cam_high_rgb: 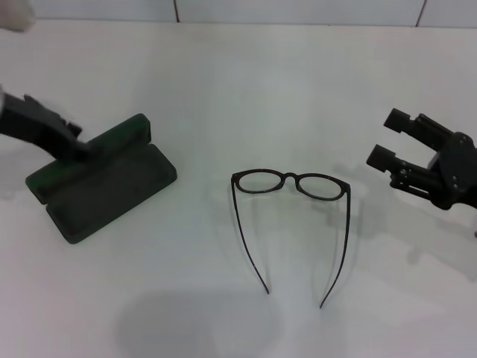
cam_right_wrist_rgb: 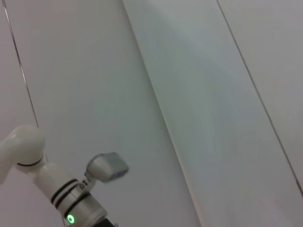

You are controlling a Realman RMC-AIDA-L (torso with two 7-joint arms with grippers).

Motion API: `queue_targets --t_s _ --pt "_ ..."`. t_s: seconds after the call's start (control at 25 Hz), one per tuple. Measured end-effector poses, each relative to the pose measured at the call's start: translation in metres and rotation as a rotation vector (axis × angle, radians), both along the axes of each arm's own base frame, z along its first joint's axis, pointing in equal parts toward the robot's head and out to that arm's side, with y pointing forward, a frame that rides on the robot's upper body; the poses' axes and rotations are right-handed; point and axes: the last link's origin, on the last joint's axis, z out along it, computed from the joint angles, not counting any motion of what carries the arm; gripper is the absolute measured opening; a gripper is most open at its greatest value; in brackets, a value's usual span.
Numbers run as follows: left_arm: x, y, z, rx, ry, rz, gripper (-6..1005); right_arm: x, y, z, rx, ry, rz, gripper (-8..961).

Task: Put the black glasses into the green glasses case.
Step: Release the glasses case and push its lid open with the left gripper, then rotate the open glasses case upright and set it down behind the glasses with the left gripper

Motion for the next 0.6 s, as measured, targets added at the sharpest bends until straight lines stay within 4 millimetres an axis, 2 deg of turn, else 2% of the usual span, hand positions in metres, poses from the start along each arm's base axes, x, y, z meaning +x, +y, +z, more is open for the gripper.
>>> queue_targets --t_s 0.24,0.6 --pt "-0.007 0.003 -0.019 -0.036 0.031 0.022 441 -0.005 0.006 0.001 0.006 -0.006 0.019 856" --pt "-0.002 0.004 -0.021 -0.042 0.033 0.026 364 -0.005 0.007 -0.001 0.015 -0.016 0.015 855"
